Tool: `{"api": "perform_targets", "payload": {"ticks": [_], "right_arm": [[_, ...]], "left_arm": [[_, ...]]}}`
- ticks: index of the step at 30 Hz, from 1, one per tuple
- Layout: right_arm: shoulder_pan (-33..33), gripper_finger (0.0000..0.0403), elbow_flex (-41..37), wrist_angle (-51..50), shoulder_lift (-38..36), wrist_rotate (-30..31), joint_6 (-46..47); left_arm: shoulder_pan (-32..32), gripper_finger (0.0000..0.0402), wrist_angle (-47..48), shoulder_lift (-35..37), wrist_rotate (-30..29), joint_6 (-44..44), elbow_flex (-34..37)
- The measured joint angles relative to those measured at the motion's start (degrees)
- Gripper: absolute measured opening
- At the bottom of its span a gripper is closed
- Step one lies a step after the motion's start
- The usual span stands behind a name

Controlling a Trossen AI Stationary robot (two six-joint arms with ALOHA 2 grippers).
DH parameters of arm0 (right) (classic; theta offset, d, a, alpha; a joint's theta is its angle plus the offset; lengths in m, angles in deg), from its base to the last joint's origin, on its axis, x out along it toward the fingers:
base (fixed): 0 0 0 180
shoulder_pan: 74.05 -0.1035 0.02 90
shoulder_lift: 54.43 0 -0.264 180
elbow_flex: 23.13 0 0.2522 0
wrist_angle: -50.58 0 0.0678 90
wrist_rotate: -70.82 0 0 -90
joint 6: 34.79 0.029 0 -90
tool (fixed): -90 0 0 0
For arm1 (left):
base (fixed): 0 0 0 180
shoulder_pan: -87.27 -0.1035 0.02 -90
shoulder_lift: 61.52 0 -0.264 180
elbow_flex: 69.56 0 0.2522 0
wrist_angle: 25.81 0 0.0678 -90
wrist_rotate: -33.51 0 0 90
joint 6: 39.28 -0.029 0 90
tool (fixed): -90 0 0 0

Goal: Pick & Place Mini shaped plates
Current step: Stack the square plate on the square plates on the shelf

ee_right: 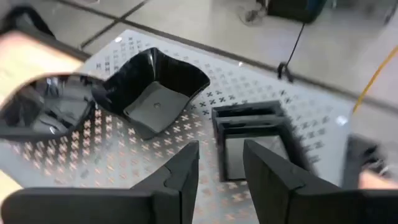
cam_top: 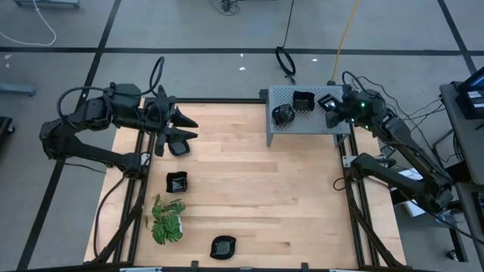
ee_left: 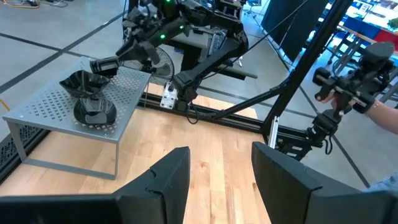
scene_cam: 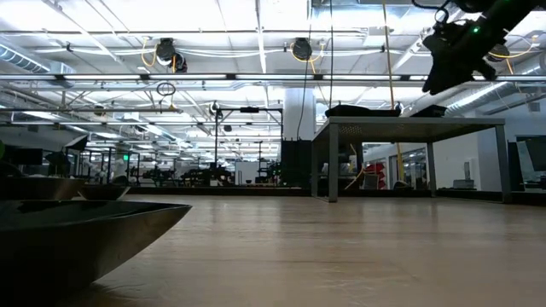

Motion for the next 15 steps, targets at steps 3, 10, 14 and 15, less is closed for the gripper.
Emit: {"api": "perform_targets", "payload": {"ticks": [3,10,14,15], "right_arm": [[0.02,0.0113,1.88,-1.43,-0.74,-0.03,-9.29],[-1.46,0.0123,11.70,-20.41,3.01,7.77,-29.99],[-5.19,0.0125,15.27,-29.87,6.46,10.38,-35.38],[-6.45,0.0124,15.53,-31.02,7.06,8.91,-35.40]], "left_arm": [[0.00,0.0175,-0.01,0.00,0.00,0.00,0.00],[0.00,0.0175,0.00,0.02,0.00,0.00,0.00],[0.01,0.0175,0.00,0.00,0.00,0.00,0.00],[0.01,0.0175,0.00,0.00,0.00,0.00,0.00]]}}
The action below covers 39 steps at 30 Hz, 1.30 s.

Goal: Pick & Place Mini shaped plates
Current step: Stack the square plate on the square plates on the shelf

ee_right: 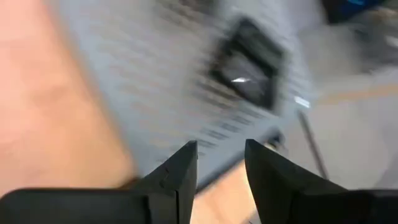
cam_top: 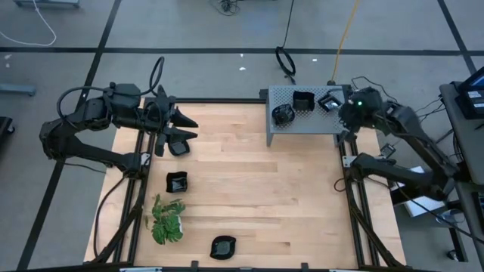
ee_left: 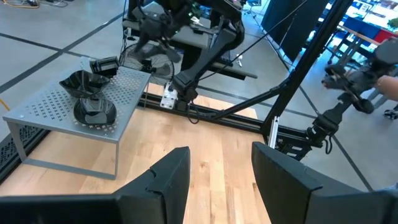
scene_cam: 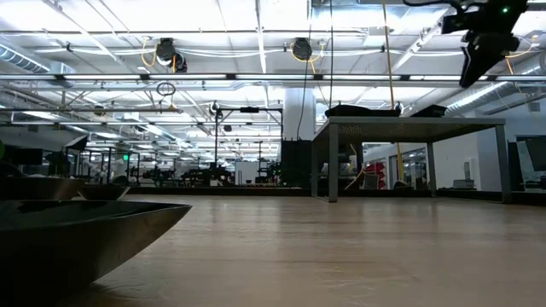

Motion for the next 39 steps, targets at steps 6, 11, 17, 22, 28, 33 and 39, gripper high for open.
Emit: {"api": "perform_targets", "payload": {"ticks": [6,11,17,22,28,33,39], "right_arm": [[-10.12,0.0122,-0.41,1.18,3.26,-2.15,-0.91],[-17.93,0.0123,-0.41,6.25,8.69,17.22,0.70],[-21.10,0.0123,-0.41,0.13,18.29,28.58,6.50],[-24.37,0.0123,-0.41,-5.38,23.23,28.48,13.82],[-27.52,0.0123,-0.38,-2.79,22.21,26.96,16.21],[-25.15,0.0123,-0.32,-0.21,17.76,20.10,16.26],[-19.31,0.0123,-0.28,6.60,11.20,7.39,14.19]], "left_arm": [[0.00,0.0175,0.00,0.00,0.01,0.00,0.00],[-0.02,0.0175,0.00,0.00,0.00,0.00,0.00],[-0.02,0.0175,0.00,0.00,0.00,0.00,0.00],[0.00,0.0175,0.00,0.00,0.02,0.00,0.00],[0.00,0.0175,0.00,0.00,0.00,0.00,0.00],[-0.01,0.0175,0.00,0.02,0.01,0.00,0.00],[0.00,0.0175,0.00,0.02,0.00,0.00,0.00]]}}
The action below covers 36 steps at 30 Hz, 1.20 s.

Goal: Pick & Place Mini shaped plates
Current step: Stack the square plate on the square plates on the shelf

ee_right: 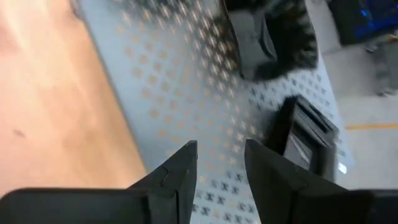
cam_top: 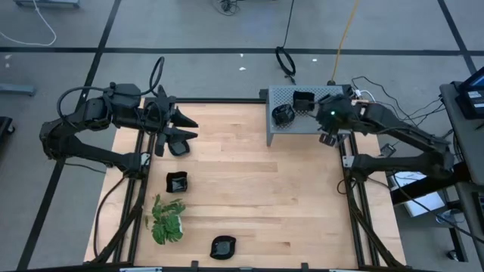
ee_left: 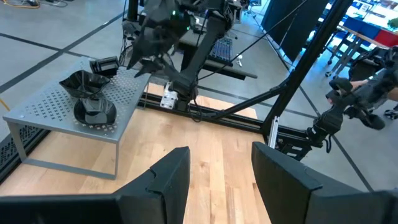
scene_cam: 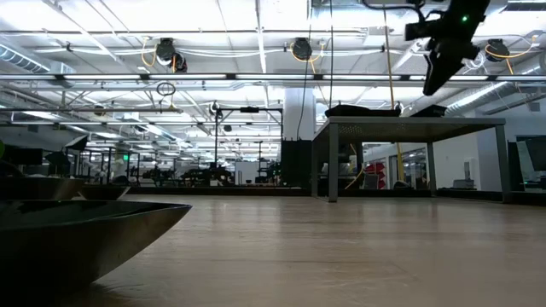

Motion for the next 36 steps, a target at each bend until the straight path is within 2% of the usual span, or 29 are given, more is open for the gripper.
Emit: {"api": "perform_targets", "payload": {"ticks": [4,8,11,16,19,25,30,36], "right_arm": [[2.45,0.0123,0.38,2.68,-0.16,-1.40,2.05],[5.71,0.0123,6.29,1.57,5.48,-2.51,16.33],[8.04,0.0123,13.85,-3.37,10.80,-6.01,20.26],[9.59,0.0123,26.03,-13.62,19.13,-5.74,21.33],[10.63,0.0123,30.15,-20.47,23.42,-5.77,23.59],[11.72,0.0123,30.89,-26.14,28.07,-5.00,24.11],[11.68,0.0123,30.95,-26.07,29.07,1.67,22.96],[11.69,0.0123,30.37,-26.04,29.76,1.94,24.26]], "left_arm": [[0.00,0.0175,0.00,-0.02,0.00,0.00,0.00],[-0.01,0.0175,0.00,-0.01,0.00,0.00,0.00],[0.00,0.0175,0.00,0.00,0.00,0.00,0.00],[-0.01,0.0175,0.00,0.00,0.00,0.00,0.00],[-0.01,0.0175,0.00,0.00,0.00,0.00,0.00],[0.00,0.0175,0.00,0.00,0.00,0.00,0.00],[-0.01,0.0175,0.00,0.00,0.00,0.00,0.00],[-0.01,0.0175,0.00,-0.01,0.01,0.00,0.00]]}}
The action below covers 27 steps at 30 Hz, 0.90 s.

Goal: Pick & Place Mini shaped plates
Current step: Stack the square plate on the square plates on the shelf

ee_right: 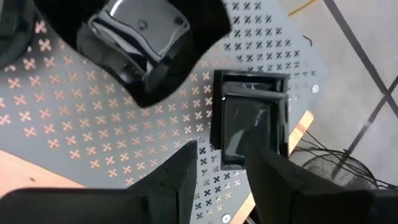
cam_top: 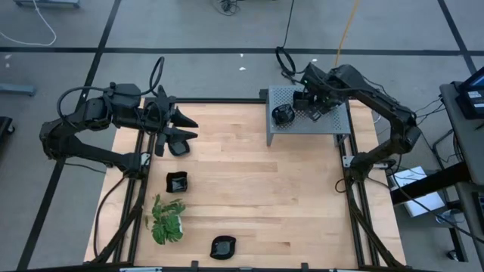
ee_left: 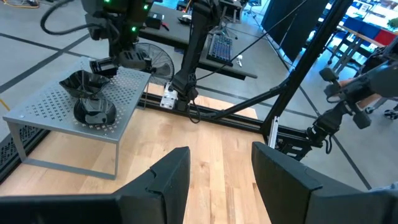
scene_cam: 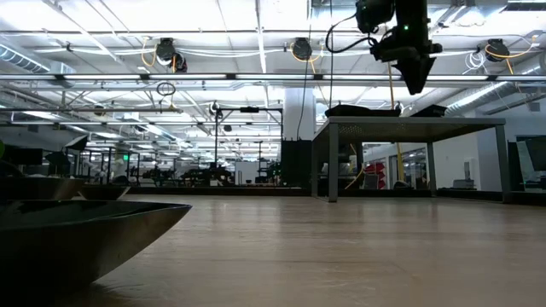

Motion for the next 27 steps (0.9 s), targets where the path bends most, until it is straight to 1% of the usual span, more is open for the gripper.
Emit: {"api": "perform_targets", "payload": {"ticks": [5,10,27], "right_arm": [[0.01,0.0123,-3.75,0.36,0.01,0.51,-0.03],[-0.03,0.0123,-6.54,0.53,-0.01,7.40,-0.22],[-0.10,0.0123,-7.29,1.71,-0.03,7.21,-1.50]], "left_arm": [[0.01,0.0175,0.00,0.01,-0.01,0.00,0.00],[0.01,0.0175,0.00,0.01,-0.01,0.00,0.00],[-0.01,0.0175,0.00,0.00,-0.01,0.00,0.00]]}}
